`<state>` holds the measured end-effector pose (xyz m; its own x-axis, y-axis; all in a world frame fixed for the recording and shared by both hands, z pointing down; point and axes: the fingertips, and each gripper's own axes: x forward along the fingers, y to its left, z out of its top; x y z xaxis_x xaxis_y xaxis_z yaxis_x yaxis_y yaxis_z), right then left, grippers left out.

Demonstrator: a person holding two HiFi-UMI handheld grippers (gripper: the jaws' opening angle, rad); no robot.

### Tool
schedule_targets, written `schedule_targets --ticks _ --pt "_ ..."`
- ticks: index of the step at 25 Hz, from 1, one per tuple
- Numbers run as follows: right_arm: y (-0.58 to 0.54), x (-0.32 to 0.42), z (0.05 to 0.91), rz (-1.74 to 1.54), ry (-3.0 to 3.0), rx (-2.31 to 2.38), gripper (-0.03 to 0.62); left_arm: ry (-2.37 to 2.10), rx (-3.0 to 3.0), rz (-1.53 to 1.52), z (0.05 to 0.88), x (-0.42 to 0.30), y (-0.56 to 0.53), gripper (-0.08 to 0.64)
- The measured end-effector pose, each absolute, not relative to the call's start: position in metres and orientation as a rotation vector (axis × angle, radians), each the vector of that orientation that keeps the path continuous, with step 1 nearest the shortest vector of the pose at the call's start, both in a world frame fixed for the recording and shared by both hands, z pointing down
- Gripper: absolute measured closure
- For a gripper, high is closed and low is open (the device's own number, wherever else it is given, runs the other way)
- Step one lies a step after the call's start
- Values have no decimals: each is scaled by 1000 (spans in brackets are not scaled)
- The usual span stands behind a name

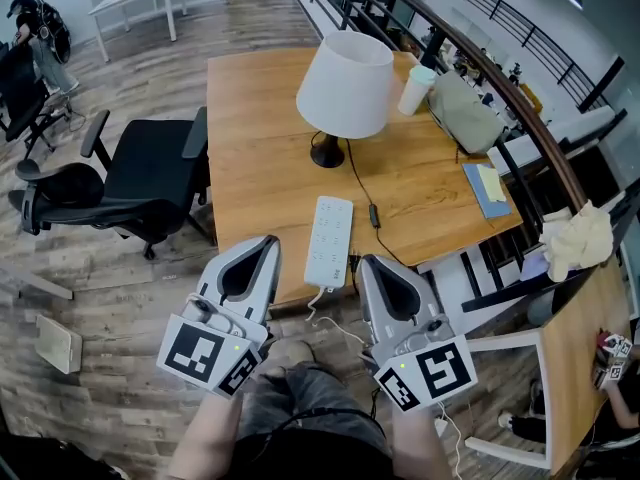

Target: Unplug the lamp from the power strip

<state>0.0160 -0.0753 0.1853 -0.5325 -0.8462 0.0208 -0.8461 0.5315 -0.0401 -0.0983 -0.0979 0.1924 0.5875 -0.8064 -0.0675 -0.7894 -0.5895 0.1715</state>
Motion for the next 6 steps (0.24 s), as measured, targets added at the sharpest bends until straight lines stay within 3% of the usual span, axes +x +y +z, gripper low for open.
schedule_targets --ticks 6 --pt "-63 8 188 -70 2752 -1525 585 -1347 2690 -205 194 -105 -87 565"
